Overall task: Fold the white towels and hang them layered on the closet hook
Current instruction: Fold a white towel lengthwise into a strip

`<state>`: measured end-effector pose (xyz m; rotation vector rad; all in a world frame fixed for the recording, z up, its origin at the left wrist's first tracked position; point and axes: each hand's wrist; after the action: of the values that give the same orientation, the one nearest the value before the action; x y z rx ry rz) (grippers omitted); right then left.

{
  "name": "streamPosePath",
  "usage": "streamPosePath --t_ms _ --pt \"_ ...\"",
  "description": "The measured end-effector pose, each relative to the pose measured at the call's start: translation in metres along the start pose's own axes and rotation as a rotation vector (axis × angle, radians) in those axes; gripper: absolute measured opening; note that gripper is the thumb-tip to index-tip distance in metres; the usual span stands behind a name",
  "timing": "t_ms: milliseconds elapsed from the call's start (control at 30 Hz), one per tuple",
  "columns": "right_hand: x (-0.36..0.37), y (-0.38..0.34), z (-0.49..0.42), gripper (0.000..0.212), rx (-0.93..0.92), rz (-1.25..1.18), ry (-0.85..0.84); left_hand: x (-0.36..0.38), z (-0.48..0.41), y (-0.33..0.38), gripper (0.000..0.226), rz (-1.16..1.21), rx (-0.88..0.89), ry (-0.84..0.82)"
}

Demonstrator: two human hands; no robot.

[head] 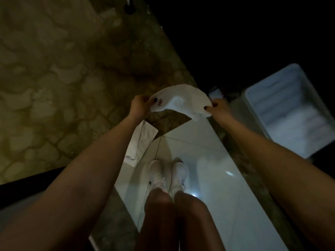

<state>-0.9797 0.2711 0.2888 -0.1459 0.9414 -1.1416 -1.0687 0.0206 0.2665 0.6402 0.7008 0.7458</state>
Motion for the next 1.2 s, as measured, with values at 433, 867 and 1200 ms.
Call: streamPosePath --t_ms 433,867,1200 --pt "-0.160 -0.082 0.379 0.020 -0.200 -0.508 0.297 -0.016 0.315 0.206 0.013 -0.074 0.398 -0.242" --pt "-0.182 0.048 0.696 0.009 -0.336 -0.611 0.340 0.140 0.601 0.224 0.006 0.171 0.652 -0.374" --pt "-0.198 0.137 0.866 0.007 -0.361 -0.181 0.656 0.233 0.770 0.227 0.006 0.253 0.772 -0.757"
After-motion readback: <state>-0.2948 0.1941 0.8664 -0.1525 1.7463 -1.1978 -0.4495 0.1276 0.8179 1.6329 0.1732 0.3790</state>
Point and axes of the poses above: each hand's wrist, its own z-axis away from the middle knuckle, its own x-axis out of the palm, y = z × x, and after that the axes turned 6 degrees about -y, right-handed
